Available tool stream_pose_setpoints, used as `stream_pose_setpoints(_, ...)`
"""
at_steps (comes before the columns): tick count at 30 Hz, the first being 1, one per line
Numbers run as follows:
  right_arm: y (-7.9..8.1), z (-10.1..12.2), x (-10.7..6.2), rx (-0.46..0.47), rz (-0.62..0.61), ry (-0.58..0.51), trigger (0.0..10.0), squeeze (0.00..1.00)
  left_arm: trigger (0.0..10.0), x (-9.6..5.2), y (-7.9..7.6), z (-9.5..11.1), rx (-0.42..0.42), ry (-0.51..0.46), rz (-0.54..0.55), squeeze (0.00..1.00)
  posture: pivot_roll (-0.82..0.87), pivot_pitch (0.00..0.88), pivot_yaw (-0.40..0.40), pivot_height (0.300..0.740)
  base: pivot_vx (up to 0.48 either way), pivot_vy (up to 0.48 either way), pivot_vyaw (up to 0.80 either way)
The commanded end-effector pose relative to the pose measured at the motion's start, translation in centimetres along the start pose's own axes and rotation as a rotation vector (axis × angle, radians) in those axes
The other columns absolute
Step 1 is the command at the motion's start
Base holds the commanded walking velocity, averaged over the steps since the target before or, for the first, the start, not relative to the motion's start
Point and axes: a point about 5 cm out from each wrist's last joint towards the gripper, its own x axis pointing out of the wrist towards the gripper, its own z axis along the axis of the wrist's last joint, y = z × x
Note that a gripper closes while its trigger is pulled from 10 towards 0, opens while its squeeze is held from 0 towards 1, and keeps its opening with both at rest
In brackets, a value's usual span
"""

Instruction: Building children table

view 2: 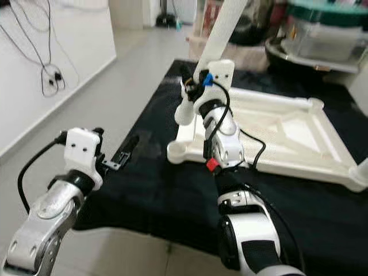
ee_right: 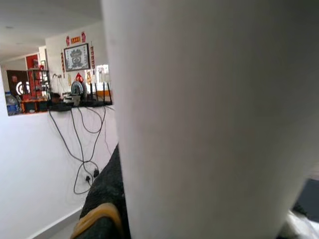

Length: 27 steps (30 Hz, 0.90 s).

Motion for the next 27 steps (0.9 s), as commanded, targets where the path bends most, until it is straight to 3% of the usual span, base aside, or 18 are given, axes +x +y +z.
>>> stream_pose_setpoints(1, 0.5, 0.6, 0.2, 0.012, 0.009, -0.036, 10.0, 0.0, 10.0, 0.0, 0.0, -0.5, 0.01, 0.014, 0.001, 0.0, 0.11, 0.074, -0.05, 0.74, 0.334, 0.0, 0.0)
stream_pose_setpoints(10, 1.1, 0.7, 0.3, 0.005, 0.039, -0.05, 10.0, 0.0, 10.0, 0.1, -0.2, -0.6, -0.011, 0.024, -0.005, 0.0, 0.11, 0.08, -0.05, 0.74, 0.321, 0.0, 0.0)
stream_pose_setpoints(27, 0.3, 2.3, 1.5, 0.031, 0.07, -0.079, 10.0, 0.0, 10.0, 0.3, -0.2, -0.7, -0.027, 0.029, 0.019, 0.0, 0.12, 0.093, -0.05, 0.74, 0.0, 0.0, 0.0)
